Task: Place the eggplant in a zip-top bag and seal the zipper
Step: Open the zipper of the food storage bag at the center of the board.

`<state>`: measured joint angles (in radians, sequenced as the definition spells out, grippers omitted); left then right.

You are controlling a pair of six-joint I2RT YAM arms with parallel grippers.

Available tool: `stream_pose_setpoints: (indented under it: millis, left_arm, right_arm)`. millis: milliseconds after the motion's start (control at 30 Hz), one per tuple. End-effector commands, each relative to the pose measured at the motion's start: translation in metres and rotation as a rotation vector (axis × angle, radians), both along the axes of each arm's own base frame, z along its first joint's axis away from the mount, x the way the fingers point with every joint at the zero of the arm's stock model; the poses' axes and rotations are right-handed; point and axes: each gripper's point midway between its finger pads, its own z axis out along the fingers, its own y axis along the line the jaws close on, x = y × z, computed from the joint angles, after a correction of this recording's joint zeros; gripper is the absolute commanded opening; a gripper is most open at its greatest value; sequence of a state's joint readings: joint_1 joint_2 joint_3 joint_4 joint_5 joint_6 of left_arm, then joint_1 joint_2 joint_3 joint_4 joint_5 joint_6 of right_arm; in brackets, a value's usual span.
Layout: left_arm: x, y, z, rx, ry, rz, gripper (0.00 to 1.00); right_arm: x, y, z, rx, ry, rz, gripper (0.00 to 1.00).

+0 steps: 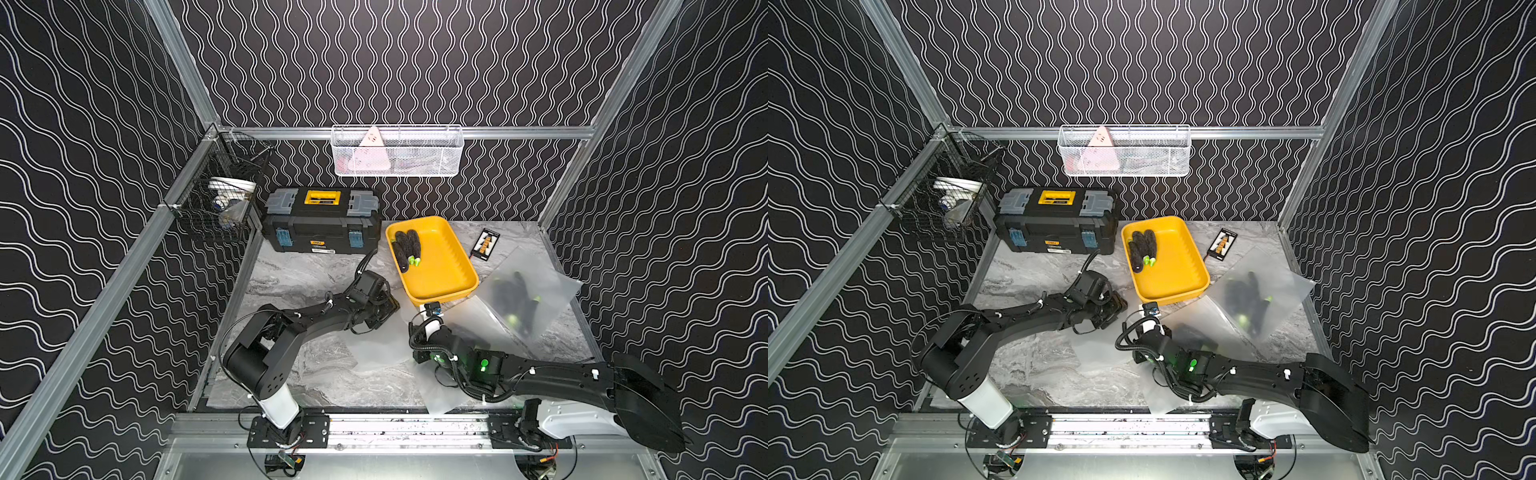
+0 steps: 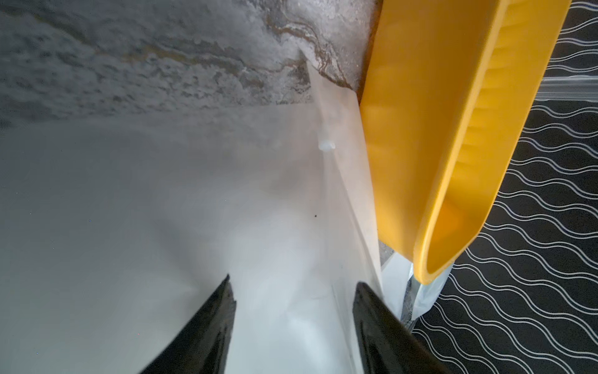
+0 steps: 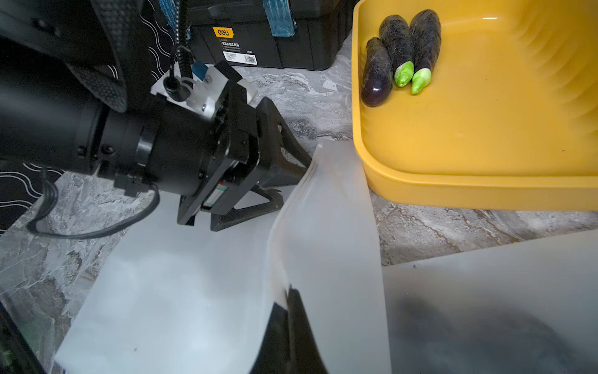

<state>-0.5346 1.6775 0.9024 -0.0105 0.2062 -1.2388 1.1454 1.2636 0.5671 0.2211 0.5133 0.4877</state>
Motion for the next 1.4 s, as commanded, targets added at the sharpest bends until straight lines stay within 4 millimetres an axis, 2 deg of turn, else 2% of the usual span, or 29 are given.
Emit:
stream_pose_setpoints:
  millis: [0,267,500,567,767,800,833,900,933,1000,1067,1267,1367]
  left_arm:
    - [0.012,-0.008,0.012,-0.057,-0.034,0.039,0.61]
    - [0.016,-0.016,0.012,-0.105,-0.038,0.063,0.42]
    - [0.019,-0.023,0.01,-0.138,-0.04,0.08,0.33]
    - [0.02,-0.024,0.011,-0.142,-0.045,0.081,0.27]
    - [0.025,-0.029,0.017,-0.15,-0.074,0.053,0.0]
    - [0.025,-0.029,0.018,-0.139,-0.08,0.04,0.0]
    - [0.025,-0.029,0.021,-0.13,-0.088,0.032,0.0]
    - [0.024,-0.026,0.026,-0.106,-0.106,0.014,0.0]
    - [0.025,-0.024,0.031,-0.092,-0.121,0.007,0.0]
    - [0.028,-0.016,0.043,-0.025,-0.161,-0.019,0.0]
    - [0.031,-0.002,0.059,0.055,-0.205,-0.036,0.0]
    - [0.047,0.045,0.127,0.321,-0.361,-0.133,0.0]
    - [0.047,0.055,0.148,0.499,-0.405,-0.29,0.0]
  right_arm:
    - [0.003,0.006,0.009,0.044,-0.015,-0.006,0.0]
    - [0.006,0.013,0.012,0.066,-0.024,0.002,0.0]
    - [0.008,0.021,0.012,0.069,-0.026,0.024,0.0]
    - [0.008,0.022,0.012,0.071,-0.024,0.026,0.0]
    - [0.008,0.021,0.012,0.068,-0.02,0.033,0.0]
    - [0.007,0.021,0.012,0.066,-0.019,0.036,0.0]
    - [0.007,0.02,0.012,0.063,-0.019,0.038,0.04]
    - [0.005,0.019,0.015,0.058,-0.019,0.045,0.2]
    - [0.005,0.018,0.016,0.054,-0.02,0.047,0.25]
    - [0.005,0.016,0.022,0.049,-0.023,0.052,0.44]
    - [0.004,0.014,0.032,0.049,-0.034,0.058,0.53]
    - [0.005,0.004,0.066,0.047,-0.084,0.058,0.62]
    - [0.008,-0.001,0.077,0.048,-0.092,0.036,0.62]
